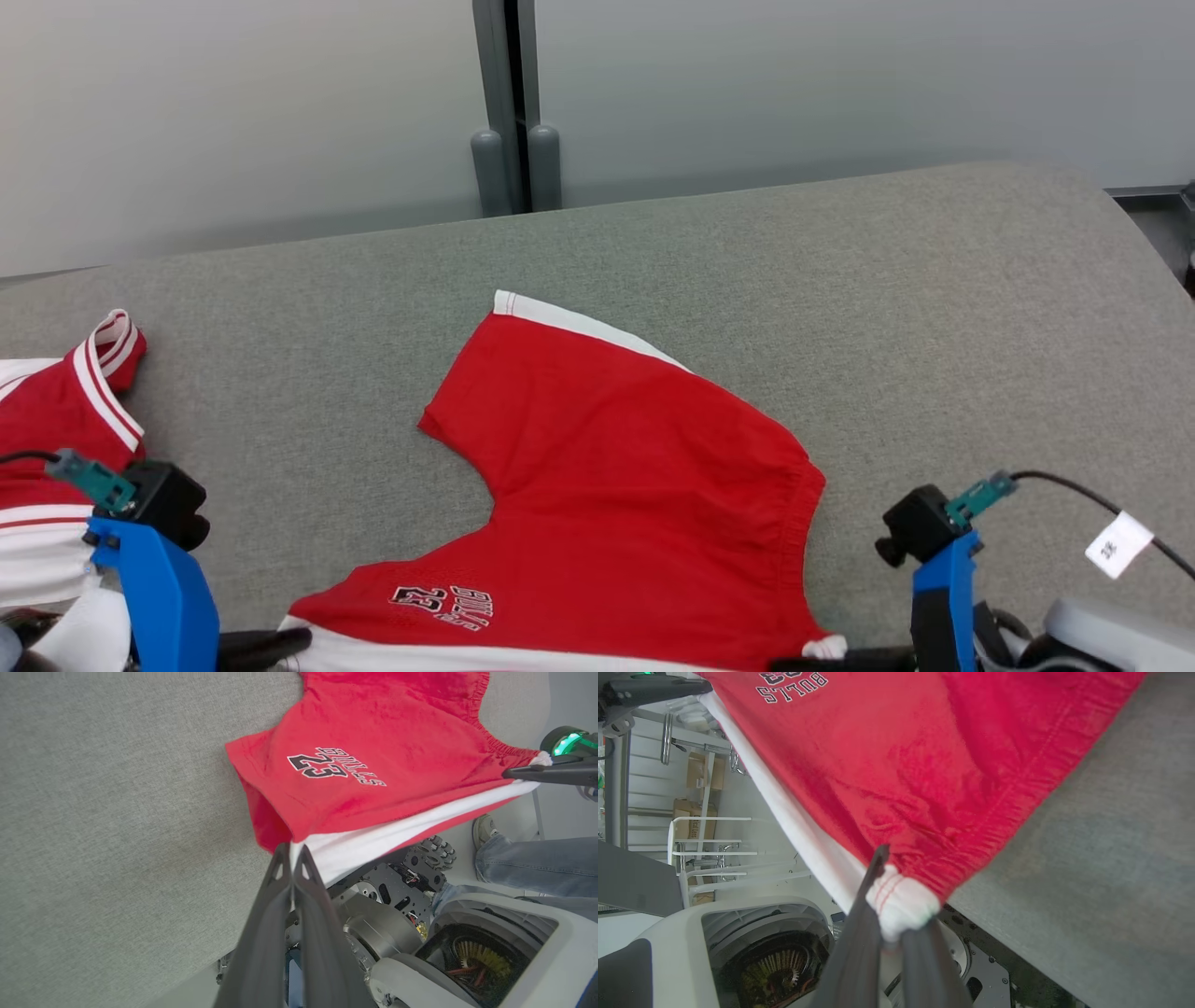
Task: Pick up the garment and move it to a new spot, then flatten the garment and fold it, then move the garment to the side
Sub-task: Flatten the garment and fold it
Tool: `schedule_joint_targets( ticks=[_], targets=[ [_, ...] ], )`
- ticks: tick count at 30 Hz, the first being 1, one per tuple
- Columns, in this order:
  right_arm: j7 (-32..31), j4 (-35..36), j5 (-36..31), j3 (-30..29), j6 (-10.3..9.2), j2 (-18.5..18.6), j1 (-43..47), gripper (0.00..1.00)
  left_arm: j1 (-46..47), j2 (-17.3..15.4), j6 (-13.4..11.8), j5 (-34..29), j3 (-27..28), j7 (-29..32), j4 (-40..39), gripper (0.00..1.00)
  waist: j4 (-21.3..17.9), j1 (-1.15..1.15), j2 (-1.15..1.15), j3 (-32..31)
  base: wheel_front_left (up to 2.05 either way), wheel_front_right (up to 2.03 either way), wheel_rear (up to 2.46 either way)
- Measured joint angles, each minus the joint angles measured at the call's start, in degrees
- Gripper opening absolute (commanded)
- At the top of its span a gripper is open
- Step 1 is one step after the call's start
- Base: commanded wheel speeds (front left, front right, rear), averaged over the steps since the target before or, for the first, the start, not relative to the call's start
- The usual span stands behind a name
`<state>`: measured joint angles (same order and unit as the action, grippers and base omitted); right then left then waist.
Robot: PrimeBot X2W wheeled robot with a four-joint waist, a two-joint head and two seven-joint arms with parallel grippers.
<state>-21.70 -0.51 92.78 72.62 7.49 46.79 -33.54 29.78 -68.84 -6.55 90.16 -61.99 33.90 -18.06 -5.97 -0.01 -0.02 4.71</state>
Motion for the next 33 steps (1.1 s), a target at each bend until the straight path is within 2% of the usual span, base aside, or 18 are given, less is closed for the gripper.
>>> schedule_joint_targets(
  ticks=[4, 11, 17, 25, 32, 33],
  targets=[
    [-0.53, -2.11, 4.88, -2.56, 0.0, -0.57, -3.15, 0.0, 3.64, 1.1, 0.04, 1.19, 1.16, 4.27, 1.59, 0.0, -1.04, 0.01, 0.0, 1.27, 0.0, 0.0, 0.0],
    [-1.98, -8.54, 13.28, -4.43, 0.0, -3.63, -10.13, 0.0, 13.99, 6.99, 0.54, 1.9, 3.99, 12.16, 9.81, 0.0, -3.74, 0.02, 0.02, 5.93, 0.0, 0.0, 0.0],
    [-2.16, -14.23, 17.45, -3.68, 0.0, -6.61, -15.75, 0.0, 22.26, 11.74, 0.82, 0.54, 5.54, 16.61, 17.64, 0.0, -6.55, 0.02, 0.03, 11.17, 0.0, 0.0, 0.0],
    [-1.93, -18.19, 20.38, -2.24, 0.0, -10.95, -21.78, 0.0, 31.28, 17.18, 2.14, -2.96, 6.51, 18.72, 28.37, 0.0, -9.82, 0.02, 0.03, 16.9, 0.0, 0.0, 0.0],
    [-2.09, -22.13, 21.82, -1.21, 0.0, -14.66, -26.71, 0.0, 35.16, 21.29, 3.26, -4.71, 6.69, 18.49, 36.72, 0.0, -11.95, 0.02, 0.03, 19.3, 0.0, 0.0, 0.0],
    [-1.91, -22.59, 21.86, -1.08, -0.01, -15.13, -27.15, 0.02, 35.37, 21.86, 3.59, -5.08, 6.71, 18.07, 37.79, 0.0, -12.15, 0.02, 0.03, 19.39, 0.0, 0.0, 0.0]
  ],
)
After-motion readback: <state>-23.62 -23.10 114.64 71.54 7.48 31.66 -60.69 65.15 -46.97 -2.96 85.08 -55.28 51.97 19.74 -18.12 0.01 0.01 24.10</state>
